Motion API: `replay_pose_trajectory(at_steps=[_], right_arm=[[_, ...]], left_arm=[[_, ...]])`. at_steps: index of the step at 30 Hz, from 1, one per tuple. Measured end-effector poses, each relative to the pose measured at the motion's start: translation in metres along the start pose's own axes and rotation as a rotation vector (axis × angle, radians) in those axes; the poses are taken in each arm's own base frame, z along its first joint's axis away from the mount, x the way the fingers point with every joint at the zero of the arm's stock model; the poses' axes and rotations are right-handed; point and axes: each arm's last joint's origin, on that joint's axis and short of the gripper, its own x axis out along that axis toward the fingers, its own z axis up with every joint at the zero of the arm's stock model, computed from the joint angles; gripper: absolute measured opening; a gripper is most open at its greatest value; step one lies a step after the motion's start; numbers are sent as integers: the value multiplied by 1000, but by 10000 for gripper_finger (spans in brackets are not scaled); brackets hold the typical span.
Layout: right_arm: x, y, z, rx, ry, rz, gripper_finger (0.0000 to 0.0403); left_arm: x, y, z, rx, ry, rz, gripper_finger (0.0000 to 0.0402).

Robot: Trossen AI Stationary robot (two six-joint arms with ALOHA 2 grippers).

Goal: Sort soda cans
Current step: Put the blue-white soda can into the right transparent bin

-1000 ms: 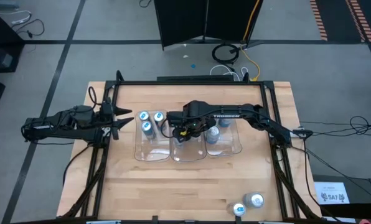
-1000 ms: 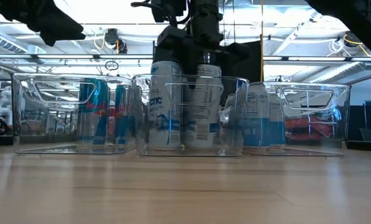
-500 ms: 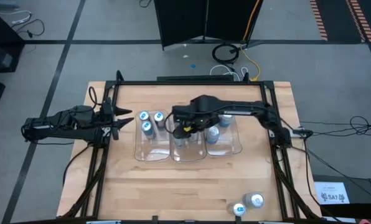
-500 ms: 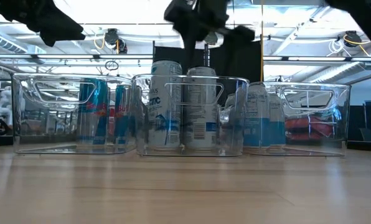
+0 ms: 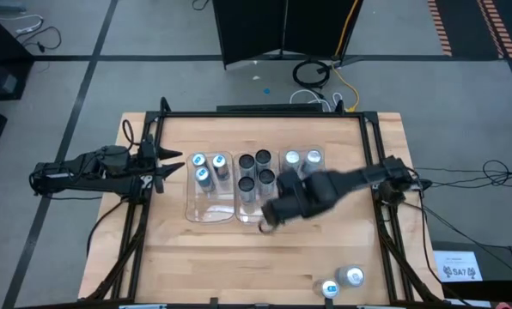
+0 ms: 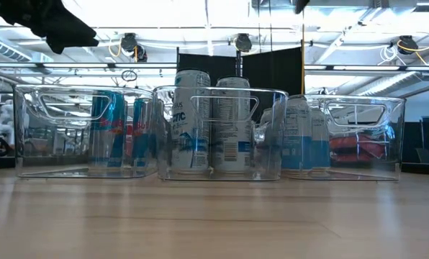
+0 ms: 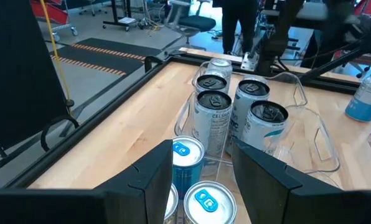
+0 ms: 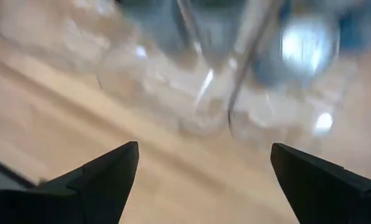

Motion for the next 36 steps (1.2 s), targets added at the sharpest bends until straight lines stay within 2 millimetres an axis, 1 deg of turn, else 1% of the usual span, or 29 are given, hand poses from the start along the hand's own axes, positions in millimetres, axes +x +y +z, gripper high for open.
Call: replay_pose_trajectory(at_steps=[4,8,14,15,18,23,29,34,36], right_arm=[[0,2,-42,94,110,-22,357],[-4,-1,-85,218,183,-59,353],[-14,-12,-146,455,201,-108,345],[-14,-14,-154,462,218,-114,344],[-12,-12,-167,462,318,-129,341],[-2,-11,-175,448,327,-142,341],[-7,-19,-189,393,327,-167,341],[-15,-35,-206,332,369,-287,341],[-18,-39,-213,302,386,-290,341]], left_arm=[[0,0,0,0,0,0,173],[0,0,0,-1,-1,0,173],[0,0,0,-1,-1,0,173],[0,0,0,-2,-2,0,173],[0,0,0,-2,-1,0,173],[0,0,0,-4,-3,-1,173],[0,-1,0,-4,2,-31,173],[0,-1,0,-5,1,-32,173],[0,-1,0,-4,1,-32,173]])
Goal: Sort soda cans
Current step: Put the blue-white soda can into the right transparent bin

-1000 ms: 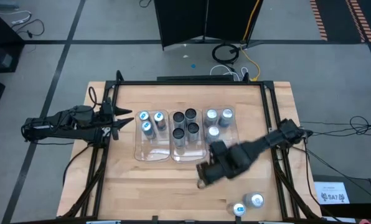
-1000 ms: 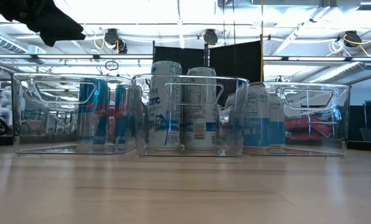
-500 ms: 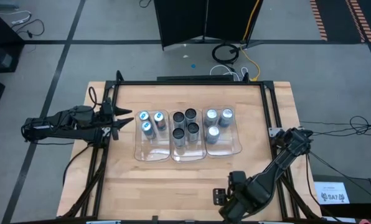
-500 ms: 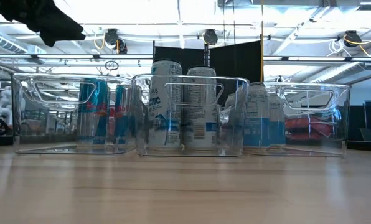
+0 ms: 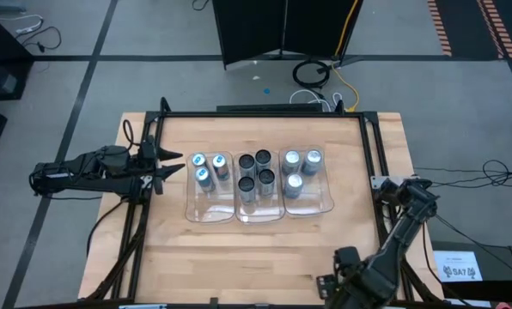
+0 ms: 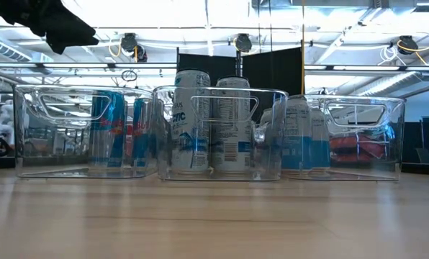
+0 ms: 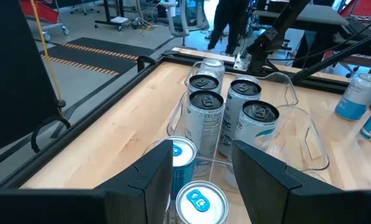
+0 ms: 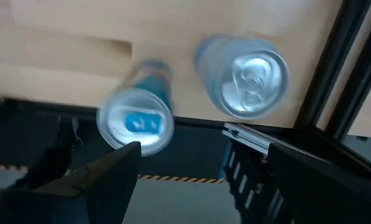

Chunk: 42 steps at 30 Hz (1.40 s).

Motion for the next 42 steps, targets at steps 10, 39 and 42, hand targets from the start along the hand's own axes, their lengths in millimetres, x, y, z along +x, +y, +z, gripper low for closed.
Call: replay_pose_trajectory(at_steps=[10,39,42], right_arm=[[8,-26,-11,-77,-34,-26,341],[60,-60,35,-105,38,93,341],[62,-58,34,-109,38,89,341]], left_arm=[[0,0,1,-4,-13,-2,173],[0,0,5,-11,-50,25,173],[0,0,5,-11,-49,26,173]])
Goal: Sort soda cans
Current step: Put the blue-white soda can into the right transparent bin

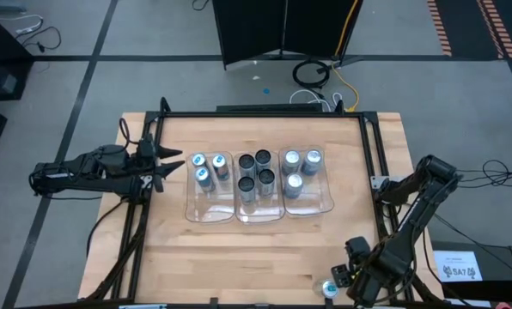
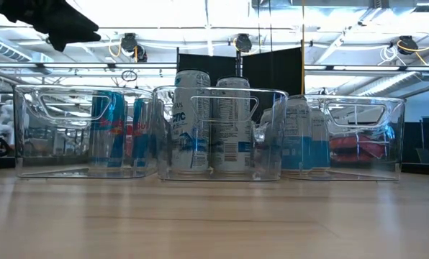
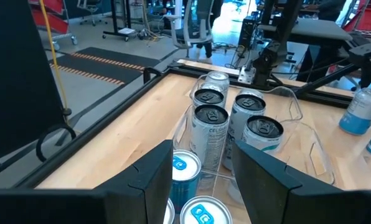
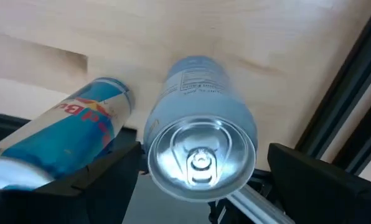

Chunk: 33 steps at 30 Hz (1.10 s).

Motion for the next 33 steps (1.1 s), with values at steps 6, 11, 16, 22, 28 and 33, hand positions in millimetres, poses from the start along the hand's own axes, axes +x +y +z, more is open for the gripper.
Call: replay_pose_trajectory(at_steps=[6,11,16,22,28,33], right_arm=[[14,7,-5,-5,-1,-14,341],[22,10,-7,-3,6,-45,339],[31,12,-9,-3,6,-67,327],[32,13,-9,3,-5,-67,284],[31,11,-8,8,-19,-68,277],[12,3,1,29,-37,-63,277]], left_arm=[[0,0,-3,8,25,3,173],[0,0,-3,9,26,5,173],[0,0,-3,9,25,6,173],[0,0,-2,8,25,6,173],[0,0,-2,7,24,5,173],[0,0,-2,5,25,-18,173]])
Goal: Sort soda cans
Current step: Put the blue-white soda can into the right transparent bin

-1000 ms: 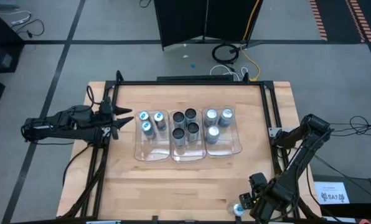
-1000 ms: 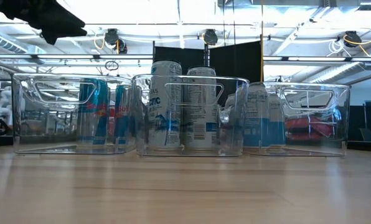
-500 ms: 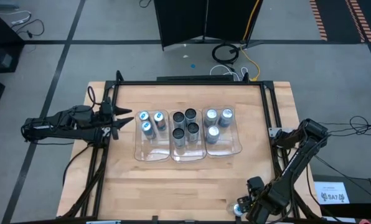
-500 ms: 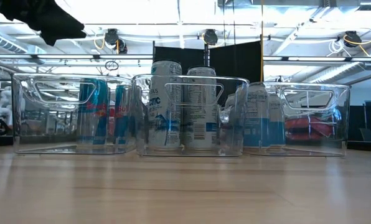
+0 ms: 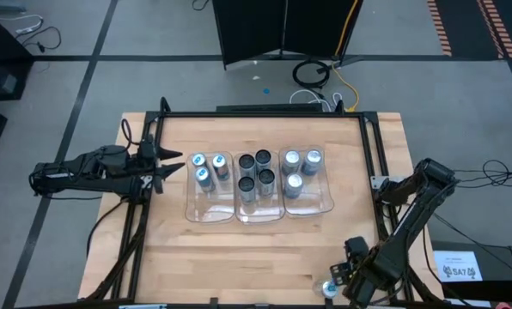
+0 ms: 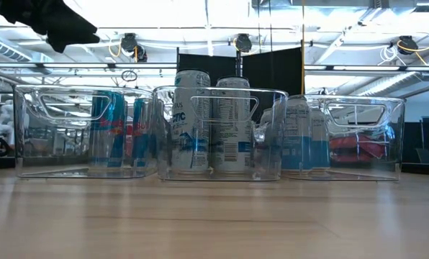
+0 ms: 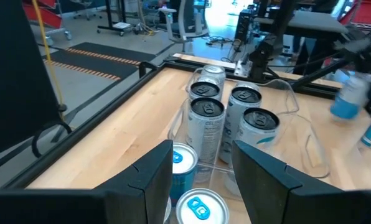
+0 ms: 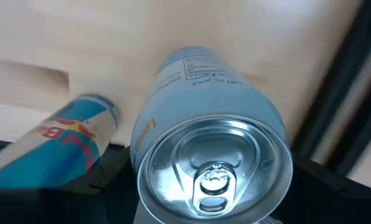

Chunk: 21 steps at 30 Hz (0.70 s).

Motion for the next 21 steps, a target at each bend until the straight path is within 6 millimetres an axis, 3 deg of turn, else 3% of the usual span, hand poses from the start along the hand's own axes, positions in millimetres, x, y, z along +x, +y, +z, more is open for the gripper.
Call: replay_pose_trajectory(at_steps=[8,13,16,21], right_arm=[[-70,-29,31,10,-133,45,278],[-117,-34,55,1,-294,307,278],[-132,-31,76,-28,-362,365,278],[-142,-16,118,-72,-405,318,278]], left_arm=[[0,-1,0,0,4,-35,173],[0,-1,0,0,3,-33,173],[0,-1,0,0,3,-32,173],[0,-1,0,1,2,-32,173]])
